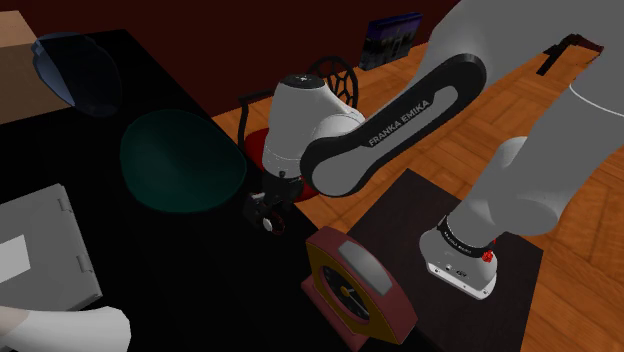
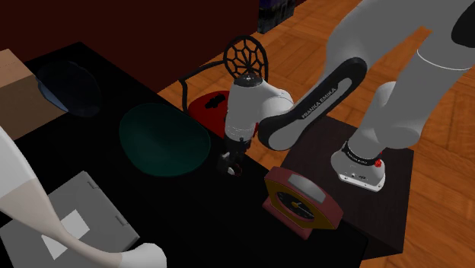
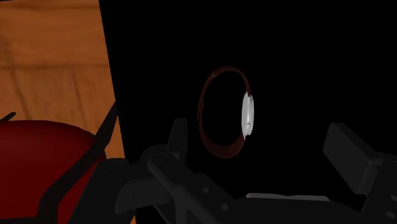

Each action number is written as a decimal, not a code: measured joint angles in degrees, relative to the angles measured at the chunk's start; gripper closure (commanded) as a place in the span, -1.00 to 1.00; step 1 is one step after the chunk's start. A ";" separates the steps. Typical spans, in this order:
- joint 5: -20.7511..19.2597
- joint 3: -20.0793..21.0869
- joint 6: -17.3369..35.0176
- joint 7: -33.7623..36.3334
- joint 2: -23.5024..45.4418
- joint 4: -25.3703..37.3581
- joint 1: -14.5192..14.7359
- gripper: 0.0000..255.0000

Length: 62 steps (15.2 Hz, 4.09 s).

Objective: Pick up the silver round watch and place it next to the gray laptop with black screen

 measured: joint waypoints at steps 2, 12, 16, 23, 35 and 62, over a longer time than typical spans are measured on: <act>-1.16 0.03 1.92 0.82 1.92 -0.10 0.19 -1.00; -1.97 -0.04 3.04 1.37 3.17 0.00 0.34 1.00; -1.97 -0.04 3.04 1.37 3.17 0.00 0.34 1.00; -1.24 0.07 1.39 1.03 1.76 0.36 0.22 1.00; 2.08 -0.31 -8.77 -0.40 -6.16 3.11 -0.08 1.00; -25.18 -1.37 -26.84 26.16 34.64 60.05 17.28 1.00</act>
